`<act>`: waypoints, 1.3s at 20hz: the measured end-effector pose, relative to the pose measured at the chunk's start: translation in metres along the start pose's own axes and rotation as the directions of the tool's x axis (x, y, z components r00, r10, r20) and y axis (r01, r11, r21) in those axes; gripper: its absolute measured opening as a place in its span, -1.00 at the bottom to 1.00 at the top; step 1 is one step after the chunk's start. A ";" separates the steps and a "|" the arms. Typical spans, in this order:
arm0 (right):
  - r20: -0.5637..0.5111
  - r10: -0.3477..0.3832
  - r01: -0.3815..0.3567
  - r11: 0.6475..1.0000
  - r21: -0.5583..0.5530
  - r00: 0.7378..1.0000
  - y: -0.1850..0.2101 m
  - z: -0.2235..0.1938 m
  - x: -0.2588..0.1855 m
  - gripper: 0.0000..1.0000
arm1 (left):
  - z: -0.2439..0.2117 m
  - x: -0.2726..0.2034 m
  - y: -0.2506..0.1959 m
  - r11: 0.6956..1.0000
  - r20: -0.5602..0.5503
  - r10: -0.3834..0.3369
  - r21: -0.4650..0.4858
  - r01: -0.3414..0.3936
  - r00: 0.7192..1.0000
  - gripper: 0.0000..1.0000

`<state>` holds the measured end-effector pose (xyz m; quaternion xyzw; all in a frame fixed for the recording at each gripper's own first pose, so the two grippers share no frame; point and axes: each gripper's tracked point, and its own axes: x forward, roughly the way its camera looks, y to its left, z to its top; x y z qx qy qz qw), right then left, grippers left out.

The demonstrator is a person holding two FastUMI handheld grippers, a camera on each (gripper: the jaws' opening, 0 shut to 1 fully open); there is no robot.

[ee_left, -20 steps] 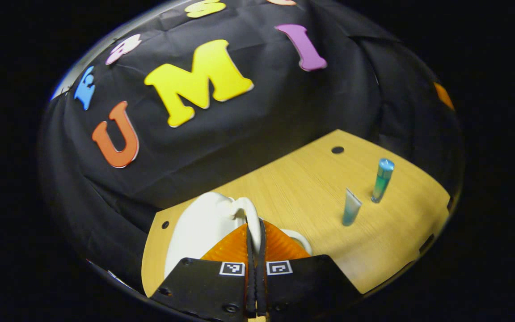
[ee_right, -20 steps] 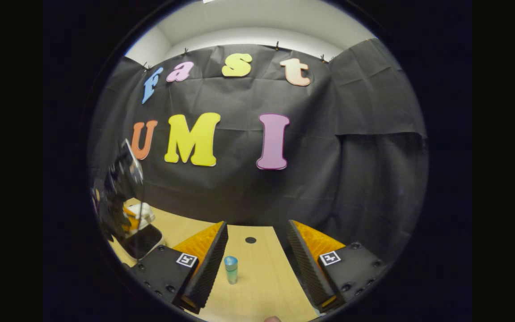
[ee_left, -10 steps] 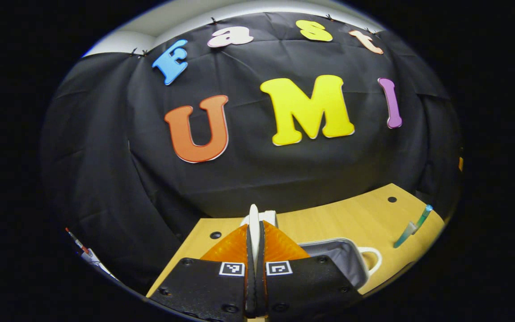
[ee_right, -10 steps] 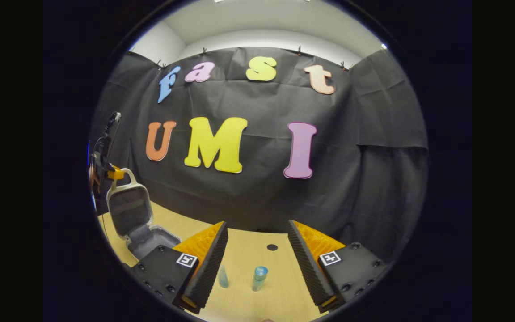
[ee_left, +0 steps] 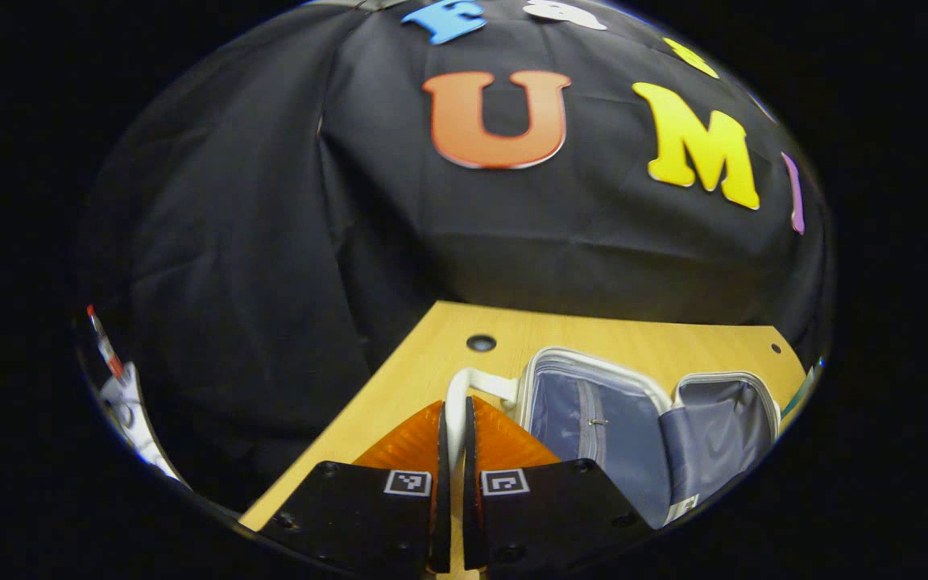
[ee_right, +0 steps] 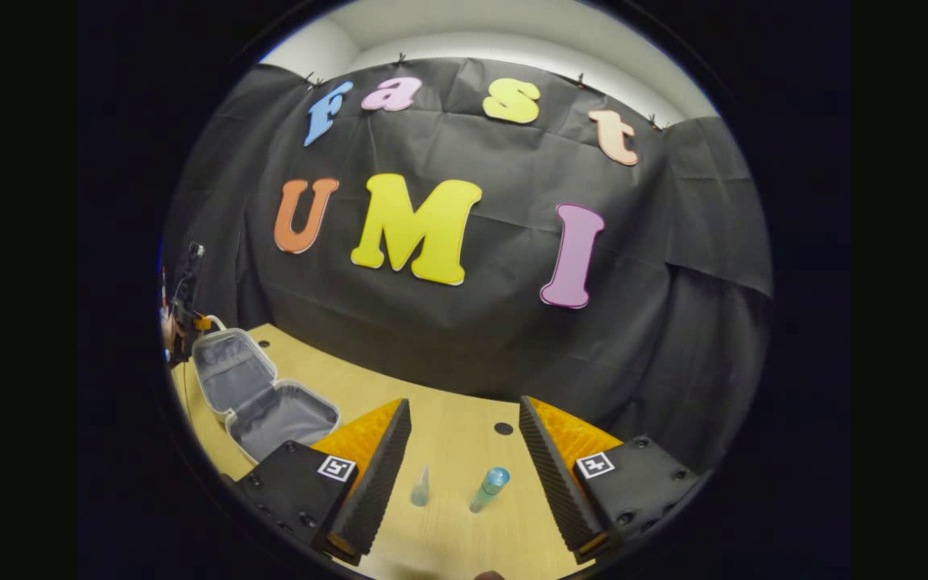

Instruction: First open the suitcase, pack the skin care products into it, and then close the suitcase.

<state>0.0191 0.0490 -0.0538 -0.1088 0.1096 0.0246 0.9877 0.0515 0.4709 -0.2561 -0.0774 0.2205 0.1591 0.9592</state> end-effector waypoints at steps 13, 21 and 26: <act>0.022 0.049 -0.051 0.997 0.050 0.999 0.013 0.010 0.019 0.62 | -0.016 -0.006 -0.001 0.997 -0.021 0.077 0.032 -0.076 0.997 0.69; 0.054 0.038 -0.046 0.988 0.149 0.998 -0.044 -0.006 0.012 0.61 | 0.046 -0.135 -0.182 0.993 0.219 0.015 0.111 -0.040 0.976 0.97; 0.041 0.043 -0.049 0.988 0.149 0.998 -0.085 -0.039 0.002 0.61 | 0.024 -0.190 -0.321 0.989 0.240 -0.119 0.111 0.094 0.963 0.96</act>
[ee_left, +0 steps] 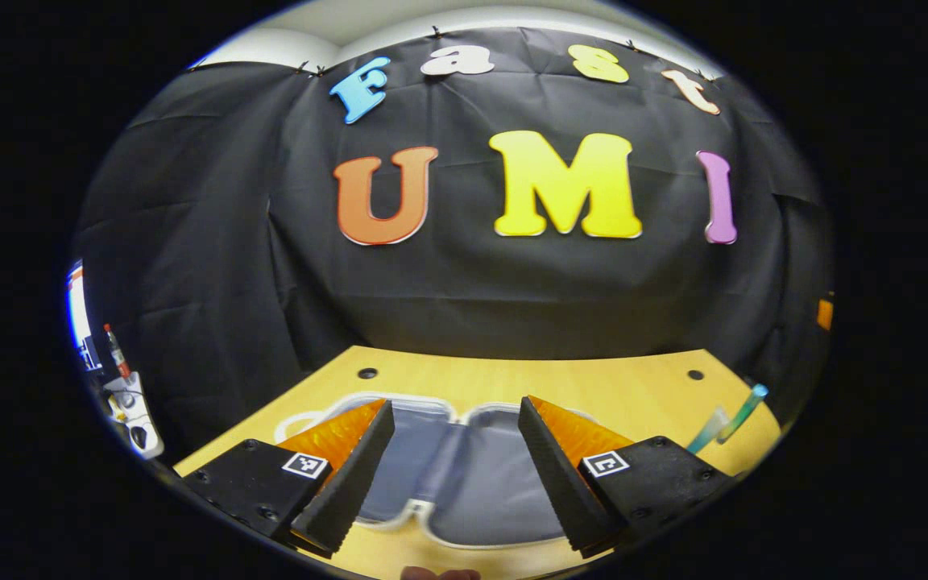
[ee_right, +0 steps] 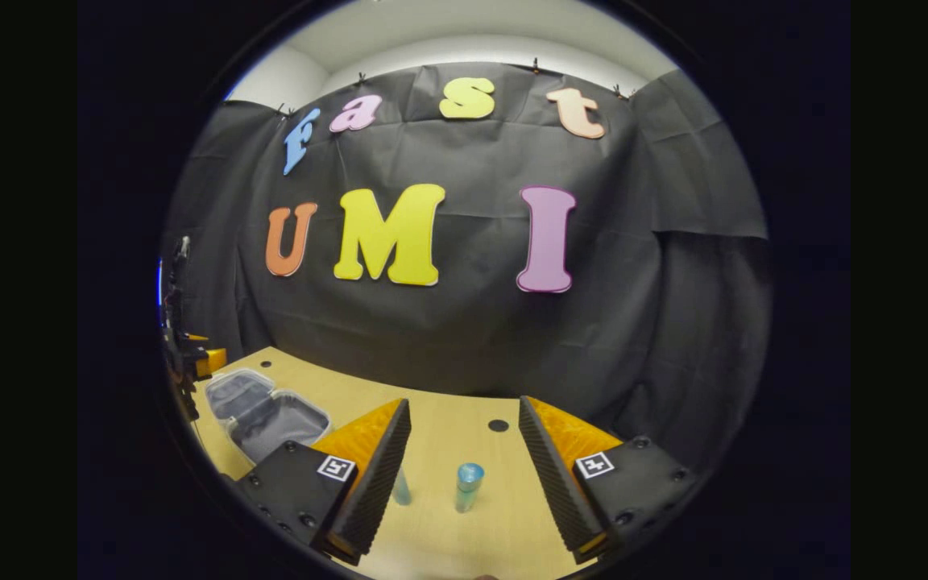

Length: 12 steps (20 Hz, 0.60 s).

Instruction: First open the suitcase, pack the skin care products into it, and then close the suitcase.

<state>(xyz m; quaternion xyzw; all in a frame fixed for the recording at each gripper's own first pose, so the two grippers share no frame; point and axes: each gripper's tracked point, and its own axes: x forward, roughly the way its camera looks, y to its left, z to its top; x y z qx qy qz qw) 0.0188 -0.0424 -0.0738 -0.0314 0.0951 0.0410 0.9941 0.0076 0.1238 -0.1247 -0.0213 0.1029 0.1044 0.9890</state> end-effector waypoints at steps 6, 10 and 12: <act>-0.105 0.048 -0.047 0.999 0.006 0.993 -0.030 -0.057 -0.001 0.61 | -0.026 -0.023 -0.175 0.960 -0.018 -0.263 0.100 0.263 0.965 0.96; -0.167 0.059 -0.057 0.998 0.016 0.984 -0.050 -0.088 0.003 0.62 | -0.073 -0.029 -0.242 0.924 -0.109 -0.358 0.099 0.369 0.927 0.97; -0.203 0.060 -0.059 0.998 0.009 0.977 -0.060 -0.103 0.004 0.61 | -0.102 -0.024 -0.269 0.917 -0.160 -0.375 0.080 0.390 0.913 0.98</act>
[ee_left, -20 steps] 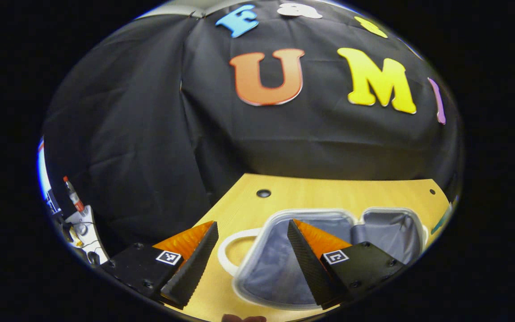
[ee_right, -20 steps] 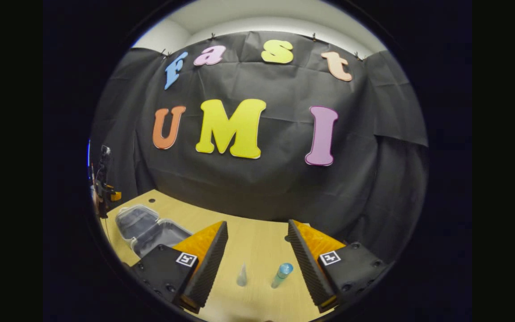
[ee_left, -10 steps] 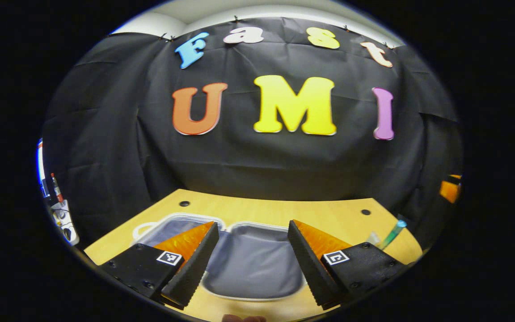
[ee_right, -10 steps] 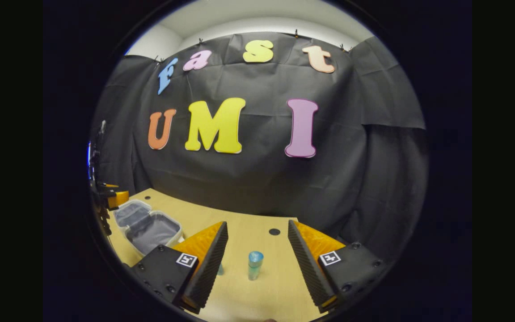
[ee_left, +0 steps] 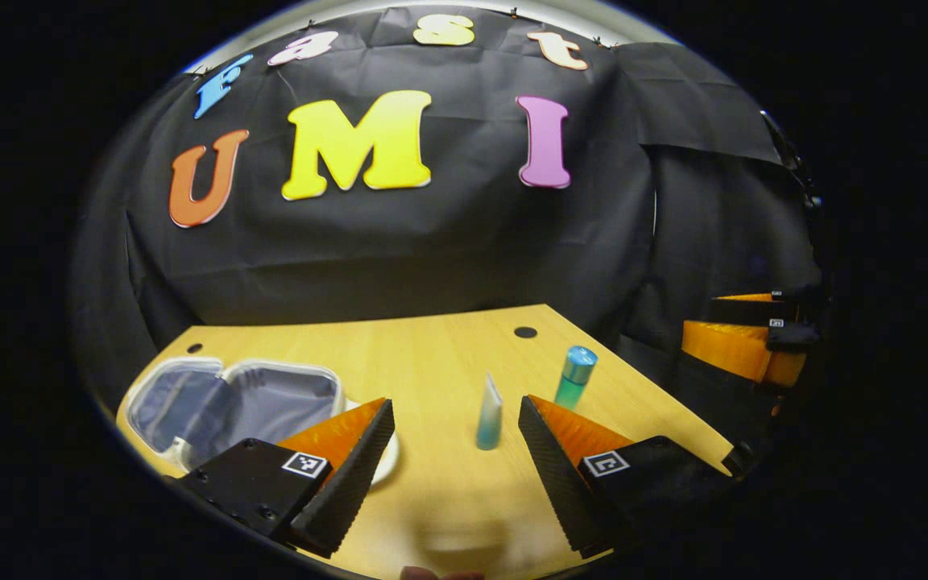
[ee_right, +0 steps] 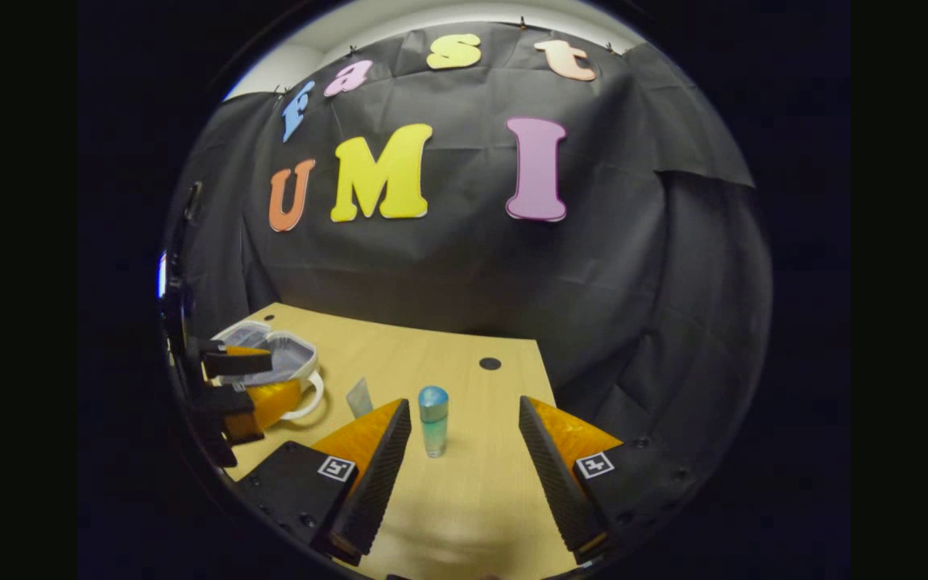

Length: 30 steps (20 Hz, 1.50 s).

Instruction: First open the suitcase, pack the skin care products into it, and then close the suitcase.

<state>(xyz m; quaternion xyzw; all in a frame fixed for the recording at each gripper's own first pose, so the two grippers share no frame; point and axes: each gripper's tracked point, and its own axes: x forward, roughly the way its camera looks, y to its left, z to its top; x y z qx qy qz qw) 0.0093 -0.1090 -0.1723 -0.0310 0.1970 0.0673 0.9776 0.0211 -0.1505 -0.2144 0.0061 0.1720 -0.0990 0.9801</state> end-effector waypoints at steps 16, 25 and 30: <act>-0.176 0.036 -0.033 0.999 0.020 0.984 -0.034 -0.085 0.030 0.61 | -0.097 0.127 -0.013 0.991 -0.210 0.042 -0.117 -0.068 0.977 0.60; -0.195 0.150 -0.146 0.989 0.038 0.969 0.009 -0.091 0.086 0.61 | -0.098 0.131 -0.014 0.993 -0.246 -0.006 -0.113 -0.023 0.969 -0.18; -0.213 0.190 -0.174 0.980 0.093 0.958 0.034 -0.097 0.122 0.61 | -0.083 0.099 0.006 0.994 -0.256 0.022 -0.099 -0.049 0.966 -0.21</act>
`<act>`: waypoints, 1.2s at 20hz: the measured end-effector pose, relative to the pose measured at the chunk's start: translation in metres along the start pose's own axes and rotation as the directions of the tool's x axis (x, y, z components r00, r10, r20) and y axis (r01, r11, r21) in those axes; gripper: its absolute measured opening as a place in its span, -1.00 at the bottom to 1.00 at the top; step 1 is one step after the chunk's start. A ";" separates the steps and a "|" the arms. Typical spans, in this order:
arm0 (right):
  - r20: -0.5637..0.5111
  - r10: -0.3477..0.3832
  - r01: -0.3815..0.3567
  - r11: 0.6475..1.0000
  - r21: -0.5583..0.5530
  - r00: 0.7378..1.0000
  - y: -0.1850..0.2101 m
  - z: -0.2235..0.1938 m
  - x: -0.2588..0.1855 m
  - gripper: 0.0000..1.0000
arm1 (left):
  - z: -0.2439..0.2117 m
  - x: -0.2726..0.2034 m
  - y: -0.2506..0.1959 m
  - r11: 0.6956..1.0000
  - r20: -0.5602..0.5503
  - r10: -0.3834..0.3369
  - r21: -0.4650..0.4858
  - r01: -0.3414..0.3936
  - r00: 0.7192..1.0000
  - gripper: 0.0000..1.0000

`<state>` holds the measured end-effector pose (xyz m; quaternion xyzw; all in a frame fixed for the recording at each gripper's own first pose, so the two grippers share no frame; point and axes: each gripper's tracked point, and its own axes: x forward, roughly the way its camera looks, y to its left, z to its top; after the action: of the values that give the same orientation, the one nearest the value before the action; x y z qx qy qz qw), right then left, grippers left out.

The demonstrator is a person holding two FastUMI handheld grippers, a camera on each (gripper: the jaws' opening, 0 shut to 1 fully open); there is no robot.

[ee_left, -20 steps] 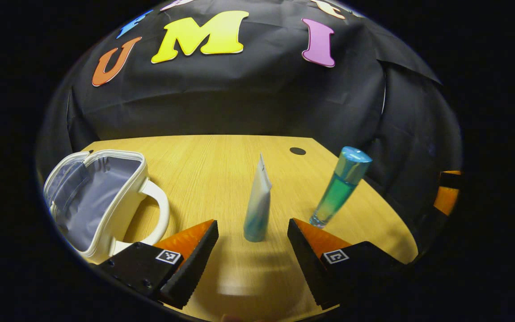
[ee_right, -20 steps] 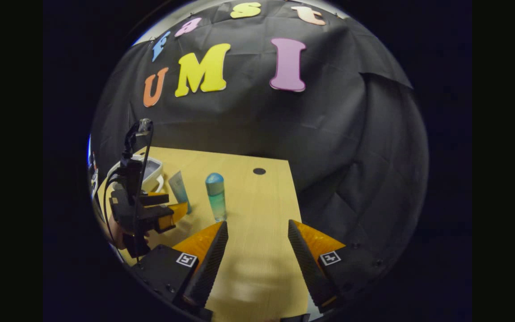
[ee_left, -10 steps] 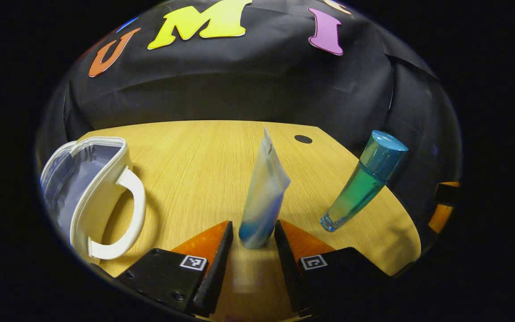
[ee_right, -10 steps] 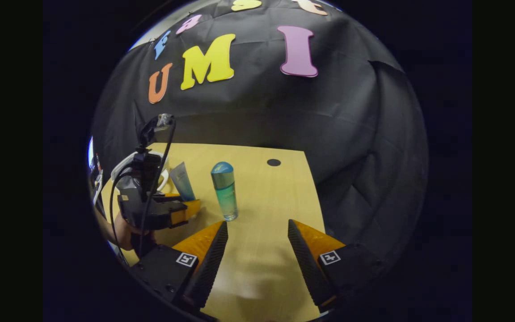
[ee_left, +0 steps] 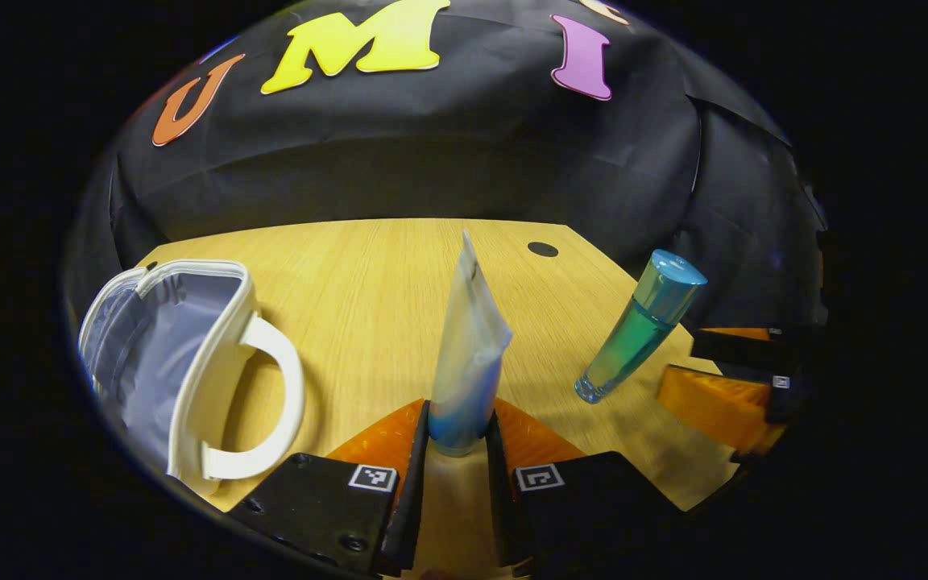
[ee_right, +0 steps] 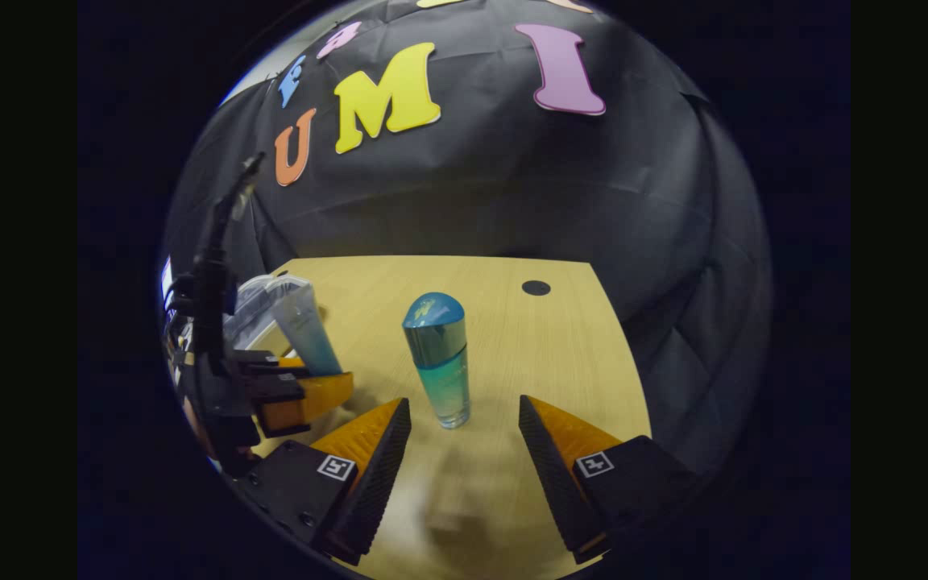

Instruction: First open the suitcase, pack the skin care products into it, and then close the suitcase.

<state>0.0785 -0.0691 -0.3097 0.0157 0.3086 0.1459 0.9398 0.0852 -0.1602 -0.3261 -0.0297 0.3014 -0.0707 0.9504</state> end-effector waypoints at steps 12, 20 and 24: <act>-0.066 -0.028 0.032 0.998 0.062 0.997 0.008 -0.002 0.059 -0.13 | 0.046 -0.089 0.043 0.994 0.057 0.064 -0.094 -0.059 0.996 -0.22; -0.053 -0.006 0.006 1.000 0.006 0.999 0.041 0.025 0.019 -0.32 | 0.053 -0.128 0.139 0.975 0.044 0.172 -0.152 -0.163 0.984 -0.22; -0.063 0.088 -0.086 0.996 0.032 0.994 0.094 0.051 -0.018 -0.32 | 0.026 -0.136 0.228 0.943 -0.101 0.309 -0.096 -0.318 0.946 -0.22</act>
<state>0.0694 0.0193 -0.2472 0.0380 0.3400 0.1827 0.9217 0.0168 0.0864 -0.2506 -0.0313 0.3455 0.0972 0.9328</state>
